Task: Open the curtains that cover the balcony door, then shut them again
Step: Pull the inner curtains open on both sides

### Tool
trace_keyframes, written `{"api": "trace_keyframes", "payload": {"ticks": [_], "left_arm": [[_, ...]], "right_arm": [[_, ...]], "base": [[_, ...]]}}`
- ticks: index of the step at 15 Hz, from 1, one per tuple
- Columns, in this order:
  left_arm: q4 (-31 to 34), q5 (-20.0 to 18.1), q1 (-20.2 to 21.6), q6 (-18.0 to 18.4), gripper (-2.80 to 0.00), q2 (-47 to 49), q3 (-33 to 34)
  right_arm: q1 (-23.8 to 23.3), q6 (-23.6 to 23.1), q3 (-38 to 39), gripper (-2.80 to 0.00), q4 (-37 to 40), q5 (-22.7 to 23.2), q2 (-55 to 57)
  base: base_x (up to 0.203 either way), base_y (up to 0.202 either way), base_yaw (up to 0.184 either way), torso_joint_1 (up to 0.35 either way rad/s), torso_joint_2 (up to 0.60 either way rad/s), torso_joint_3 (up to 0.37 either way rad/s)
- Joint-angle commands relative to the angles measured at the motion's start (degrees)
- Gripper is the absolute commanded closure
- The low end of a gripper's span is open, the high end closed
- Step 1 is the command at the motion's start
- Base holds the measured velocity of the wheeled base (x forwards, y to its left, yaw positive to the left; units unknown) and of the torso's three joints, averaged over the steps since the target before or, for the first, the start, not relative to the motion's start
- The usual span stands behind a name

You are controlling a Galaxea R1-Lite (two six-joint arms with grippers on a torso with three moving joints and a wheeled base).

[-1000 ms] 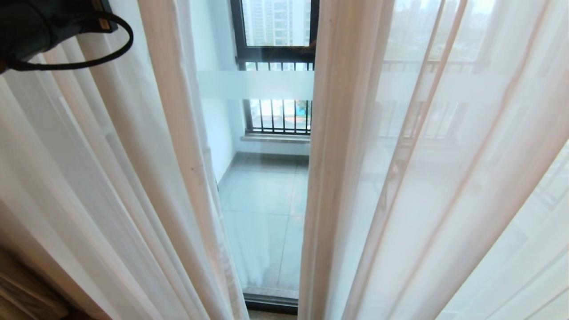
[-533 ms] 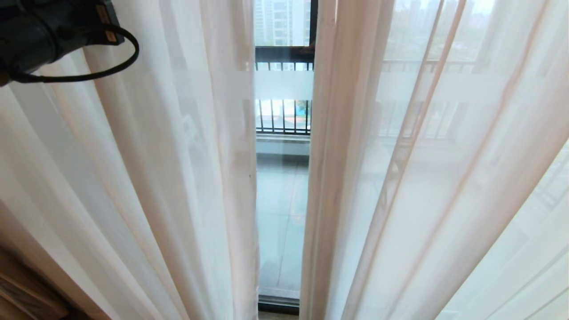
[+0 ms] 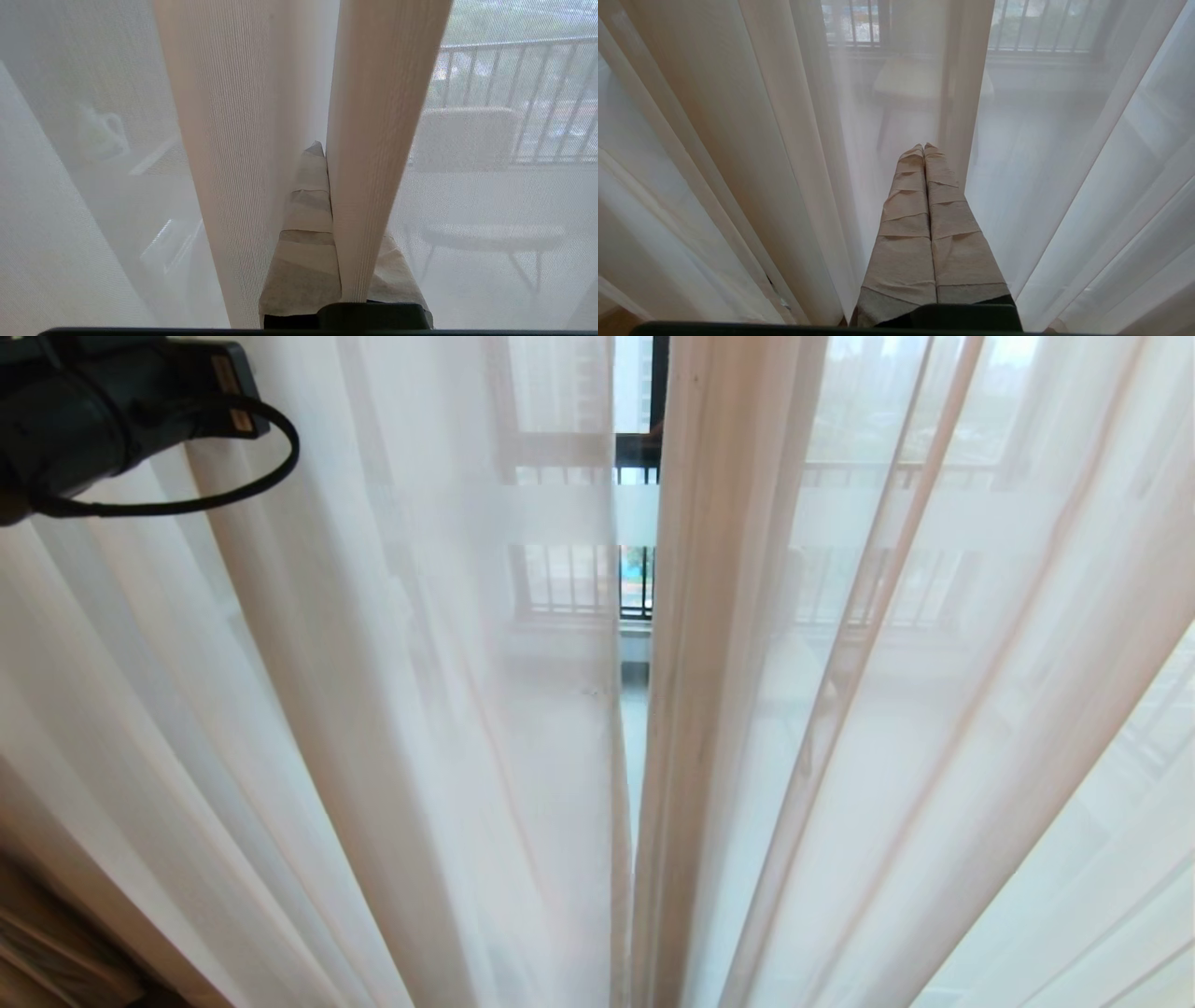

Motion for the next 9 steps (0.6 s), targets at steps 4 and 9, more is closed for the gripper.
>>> {"api": "trace_keyframes", "payload": {"ticks": [4,9], "left_arm": [[-0.1,0.2,0.1,-0.6,0.0,0.3,0.0],[-0.1,0.2,0.1,-0.6,0.0,0.3,0.4]], "right_arm": [[0.0,0.0,0.0,0.0,0.0,0.0,0.0],[0.0,0.0,0.0,0.0,0.0,0.0,0.0]], "base": [[0.0,0.0,0.0,0.0,0.0,0.0],[0.0,0.015,-0.001,0.0,0.0,0.001]]}}
